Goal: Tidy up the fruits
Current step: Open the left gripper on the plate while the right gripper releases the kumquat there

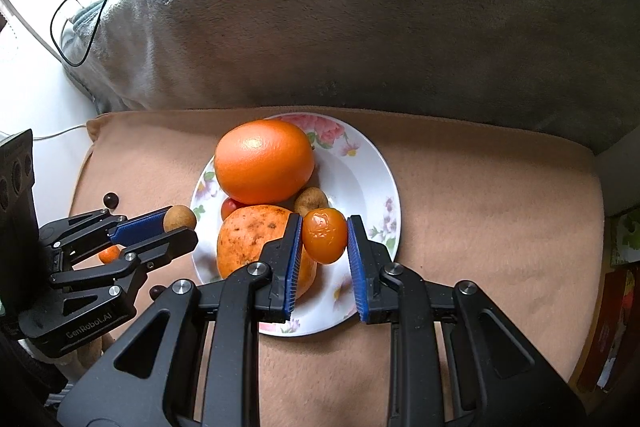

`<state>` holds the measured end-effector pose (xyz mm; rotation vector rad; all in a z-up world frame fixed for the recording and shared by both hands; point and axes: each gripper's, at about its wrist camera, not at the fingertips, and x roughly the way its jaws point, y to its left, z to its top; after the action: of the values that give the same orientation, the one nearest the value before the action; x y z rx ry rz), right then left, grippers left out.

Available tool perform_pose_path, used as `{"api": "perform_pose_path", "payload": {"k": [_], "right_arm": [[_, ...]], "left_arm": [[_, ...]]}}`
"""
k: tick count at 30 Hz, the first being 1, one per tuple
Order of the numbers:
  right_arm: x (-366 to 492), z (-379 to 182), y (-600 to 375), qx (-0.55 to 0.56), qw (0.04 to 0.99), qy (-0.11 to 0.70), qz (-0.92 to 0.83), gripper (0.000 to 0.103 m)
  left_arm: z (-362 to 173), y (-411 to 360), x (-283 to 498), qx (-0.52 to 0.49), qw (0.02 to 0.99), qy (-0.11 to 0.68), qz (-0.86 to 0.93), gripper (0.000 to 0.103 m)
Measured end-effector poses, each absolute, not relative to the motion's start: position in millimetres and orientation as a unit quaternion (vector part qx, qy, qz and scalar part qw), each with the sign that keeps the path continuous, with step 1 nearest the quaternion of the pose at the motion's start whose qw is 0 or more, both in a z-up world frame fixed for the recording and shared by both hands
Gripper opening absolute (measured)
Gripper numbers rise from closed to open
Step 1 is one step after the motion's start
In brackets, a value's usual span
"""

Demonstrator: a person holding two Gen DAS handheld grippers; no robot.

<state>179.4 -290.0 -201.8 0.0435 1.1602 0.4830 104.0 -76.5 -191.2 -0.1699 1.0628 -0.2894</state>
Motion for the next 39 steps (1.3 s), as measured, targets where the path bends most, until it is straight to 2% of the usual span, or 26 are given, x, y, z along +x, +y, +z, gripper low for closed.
{"api": "perform_pose_path", "payload": {"k": [11,13,15,16,17,19,23,25,27,28,30,39], "right_arm": [[179.7,-202.5,-289.5,0.018,0.808,0.544,0.226,0.024],[180.9,-202.1,-289.7,0.017,0.81,0.542,0.224,0.032],[182.0,-200.5,-290.0,0.017,0.812,0.539,0.222,0.047],[182.4,-199.2,-290.5,0.018,0.814,0.536,0.222,0.049],[183.0,-198.4,-291.0,0.019,0.815,0.535,0.221,0.05],[183.5,-197.4,-291.9,0.02,0.816,0.534,0.22,0.05],[185.5,-196.1,-293.7,0.023,0.819,0.532,0.214,0.053],[186.0,-195.4,-294.2,0.024,0.821,0.531,0.211,0.054],[187.8,-194.6,-294.1,0.024,0.821,0.53,0.208,0.056],[188.4,-194.4,-294.0,0.024,0.821,0.531,0.207,0.058],[189.7,-193.5,-292.9,0.024,0.823,0.529,0.206,0.074],[187.5,-187.1,-287.9,-0.005,0.831,0.525,0.183,0.076]], "left_arm": [[-192.6,-78.6,105.4,-0.081,0.849,0.503,-0.136,0.024],[-193.2,-79.5,105.0,-0.08,0.849,0.504,-0.136,0.024],[-192.7,-79.1,105.3,-0.08,0.849,0.505,-0.136,0.024],[-192.9,-79.4,105.1,-0.079,0.849,0.505,-0.137,0.024],[-192.9,-79.8,104.9,-0.078,0.849,0.504,-0.137,0.025],[-192.5,-80.4,106.0,-0.077,0.85,0.502,-0.139,0.036],[-192.1,-80.3,105.8,-0.073,0.851,0.5,-0.139,0.044],[-191.3,-80.9,105.5,-0.07,0.853,0.498,-0.139,0.059],[-190.1,-82.1,105.3,-0.068,0.854,0.497,-0.14,0.061],[-189.6,-82.6,105.2,-0.066,0.854,0.496,-0.139,0.063],[-189.1,-84.7,105.5,-0.062,0.855,0.496,-0.137,0.069],[-188.1,-85.9,104.0,-0.052,0.855,0.498,-0.135,0.07]]}}
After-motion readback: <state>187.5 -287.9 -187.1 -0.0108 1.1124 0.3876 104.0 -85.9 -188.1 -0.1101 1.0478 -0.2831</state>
